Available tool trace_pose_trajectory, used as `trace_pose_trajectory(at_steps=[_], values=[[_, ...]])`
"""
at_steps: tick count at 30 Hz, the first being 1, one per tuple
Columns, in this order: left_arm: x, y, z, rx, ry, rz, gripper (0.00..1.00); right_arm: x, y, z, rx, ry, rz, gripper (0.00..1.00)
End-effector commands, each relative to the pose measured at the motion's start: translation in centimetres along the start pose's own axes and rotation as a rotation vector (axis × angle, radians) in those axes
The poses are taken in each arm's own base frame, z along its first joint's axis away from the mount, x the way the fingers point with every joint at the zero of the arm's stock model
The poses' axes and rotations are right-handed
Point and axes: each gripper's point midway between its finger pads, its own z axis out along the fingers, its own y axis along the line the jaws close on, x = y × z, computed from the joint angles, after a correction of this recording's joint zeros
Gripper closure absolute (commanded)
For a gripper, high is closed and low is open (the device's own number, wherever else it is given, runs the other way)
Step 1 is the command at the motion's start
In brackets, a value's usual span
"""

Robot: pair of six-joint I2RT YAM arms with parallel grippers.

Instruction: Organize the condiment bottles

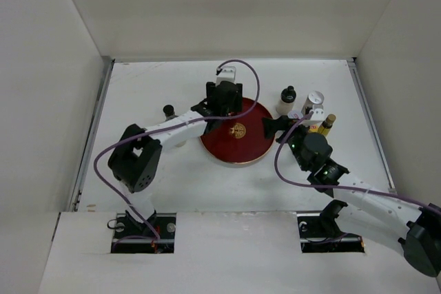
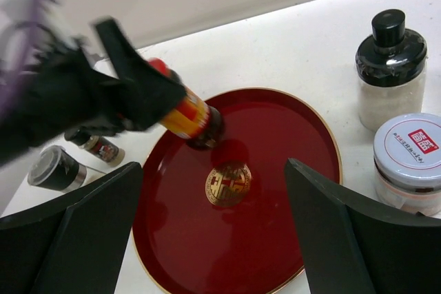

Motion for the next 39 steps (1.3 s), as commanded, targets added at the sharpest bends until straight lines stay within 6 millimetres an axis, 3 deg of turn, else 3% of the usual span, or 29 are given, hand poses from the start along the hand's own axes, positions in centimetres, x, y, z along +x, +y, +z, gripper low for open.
trace_pose_trajectory(at_steps=[1,5,7,9,12,15,18,20,28,34,39], values=[[-8.2,-3.3,0.0,0.077,-0.212,-0.122,0.67,-2.2,0.5,0.0,-0.014,-0.076,0.049,0.10],[-6.0,-4.0,1.7,0.063,-0.175,-0.091,0.65,-2.1,0.5,0.0,-0.012,-0.073,0.048,0.09],[-5.1,-3.8,2.3,0.050,-0.159,-0.076,0.56,-2.1,0.5,0.0,-0.013,-0.075,0.049,0.08],[-4.4,-3.5,2.3,0.037,-0.146,-0.068,0.39,-2.1,0.4,0.1,-0.009,-0.074,0.047,0.07],[-5.3,-3.0,0.8,0.030,-0.172,-0.078,0.18,-2.0,0.6,0.1,-0.014,-0.072,0.048,0.05],[-7.8,-2.0,-1.9,0.029,-0.227,-0.109,0.10,-1.8,0.5,0.2,-0.011,-0.067,0.045,0.05],[-9.4,-0.1,-5.2,0.015,-0.278,-0.140,0.07,-1.8,0.6,0.2,-0.012,-0.066,0.045,0.04],[-9.1,2.2,-7.0,-0.019,-0.284,-0.151,0.07,-1.9,0.6,0.2,-0.014,-0.069,0.046,0.04],[-3.9,13.0,-13.8,-0.277,-0.197,-0.103,0.06,-1.7,0.9,0.5,-0.021,-0.053,0.039,0.00],[2.0,17.4,-13.9,-0.384,-0.062,-0.120,0.04,-1.4,1.4,0.5,-0.037,-0.034,0.034,0.00],[3.3,17.1,-11.9,-0.360,-0.024,-0.152,0.04,-1.1,1.4,0.7,-0.036,-0.025,0.025,0.00]])
